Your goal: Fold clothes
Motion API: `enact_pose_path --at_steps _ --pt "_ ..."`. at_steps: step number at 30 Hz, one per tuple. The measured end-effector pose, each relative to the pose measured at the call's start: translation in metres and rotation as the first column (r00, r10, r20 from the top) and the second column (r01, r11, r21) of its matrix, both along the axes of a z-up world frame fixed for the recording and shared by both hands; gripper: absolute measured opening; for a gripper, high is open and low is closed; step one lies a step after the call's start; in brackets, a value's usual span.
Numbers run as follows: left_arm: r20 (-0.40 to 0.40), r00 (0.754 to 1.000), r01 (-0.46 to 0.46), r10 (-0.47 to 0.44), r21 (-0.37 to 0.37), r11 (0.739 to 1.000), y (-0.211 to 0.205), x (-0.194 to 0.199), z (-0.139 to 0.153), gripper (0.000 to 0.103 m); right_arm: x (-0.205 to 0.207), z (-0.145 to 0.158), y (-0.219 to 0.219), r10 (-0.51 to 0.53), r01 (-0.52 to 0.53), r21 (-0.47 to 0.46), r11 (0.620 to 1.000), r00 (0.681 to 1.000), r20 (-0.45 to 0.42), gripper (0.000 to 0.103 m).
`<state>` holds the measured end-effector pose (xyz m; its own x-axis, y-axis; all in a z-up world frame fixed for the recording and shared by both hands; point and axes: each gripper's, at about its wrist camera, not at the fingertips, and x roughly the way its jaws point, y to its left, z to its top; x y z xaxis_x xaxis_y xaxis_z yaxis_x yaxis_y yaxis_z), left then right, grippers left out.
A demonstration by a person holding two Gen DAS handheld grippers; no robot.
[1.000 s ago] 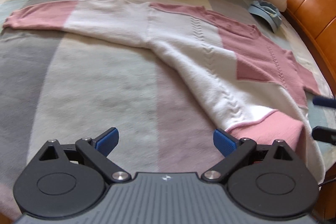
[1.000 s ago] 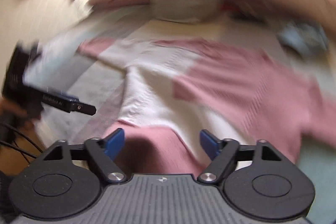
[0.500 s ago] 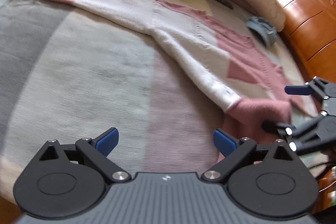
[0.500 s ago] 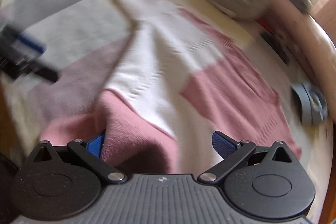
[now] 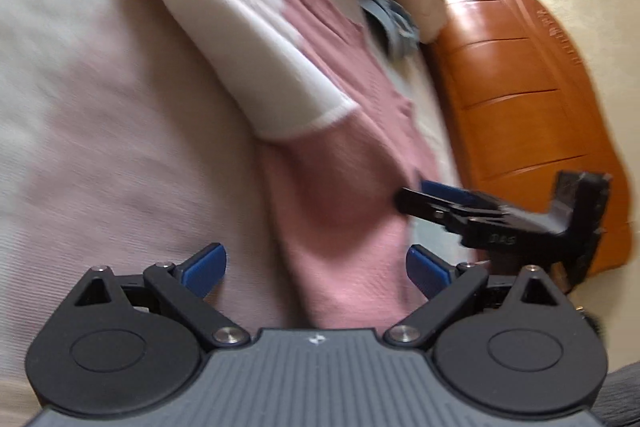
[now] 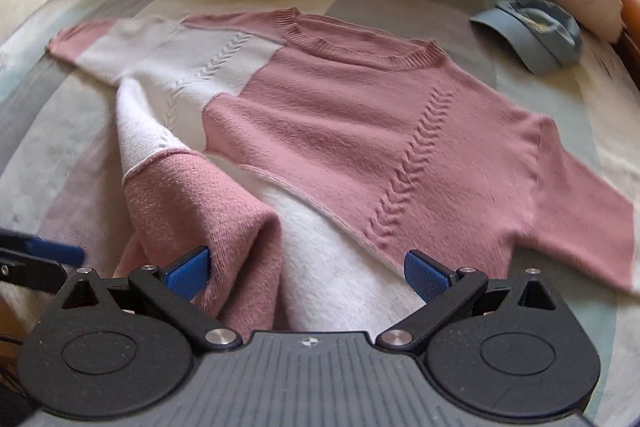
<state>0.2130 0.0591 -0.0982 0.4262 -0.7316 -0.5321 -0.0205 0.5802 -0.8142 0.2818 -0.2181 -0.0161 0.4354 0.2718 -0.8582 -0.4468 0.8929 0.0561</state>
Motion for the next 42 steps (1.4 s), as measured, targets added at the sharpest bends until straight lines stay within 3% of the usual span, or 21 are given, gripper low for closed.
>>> enact_pose_path --at_steps 2,10,17,24,26,29,31,34,40,42 --pt "-0.023 1.000 0.012 -0.014 -0.082 0.997 -0.007 0.005 -0.012 0.096 -0.004 0.000 -0.003 -0.001 0.001 0.028 1.000 1.000 -0.001 0.103" --pt "0.013 0.999 -0.036 0.038 -0.115 0.993 -0.026 0.030 -0.015 0.095 -0.005 -0.007 -0.017 -0.039 0.041 0.090 0.995 0.999 -0.024 0.103" --pt "0.016 0.999 0.049 -0.048 -0.021 0.999 -0.044 0.023 -0.010 0.088 -0.005 -0.012 -0.025 -0.051 0.054 0.120 0.991 0.998 -0.028 0.103" --pt "0.015 1.000 -0.009 0.009 -0.034 0.999 -0.057 0.053 -0.011 0.083 -0.005 -0.020 -0.037 -0.069 0.078 0.174 0.982 0.996 -0.056 0.103" --pt "0.000 1.000 0.014 -0.014 -0.022 1.000 -0.062 0.051 -0.011 0.076 -0.005 -0.020 -0.039 -0.075 0.083 0.179 0.980 0.996 -0.054 0.103" --pt "-0.033 0.999 -0.002 -0.001 -0.089 0.996 -0.057 0.035 -0.021 0.062 -0.007 -0.021 -0.043 -0.081 0.088 0.185 0.979 0.996 -0.048 0.103" --pt "-0.047 0.998 -0.042 0.038 -0.094 0.995 -0.050 0.034 -0.029 0.038 -0.006 -0.025 -0.047 -0.099 0.108 0.187 0.976 0.993 -0.058 0.103" --pt "-0.087 0.992 -0.106 0.095 -0.135 0.985 -0.040 0.035 -0.047 0.016 -0.003 -0.032 -0.052 -0.127 0.137 0.164 0.977 0.989 -0.073 0.103" --pt "-0.060 0.994 -0.100 0.096 -0.076 0.992 -0.044 0.030 -0.033 0.012 -0.004 -0.027 -0.060 -0.144 0.151 0.171 0.974 0.988 -0.052 0.103" --pt "-0.023 0.996 -0.084 0.084 -0.023 0.996 -0.042 0.024 -0.019 0.012 -0.004 -0.022 -0.062 -0.147 0.151 0.171 0.974 0.988 -0.035 0.103"
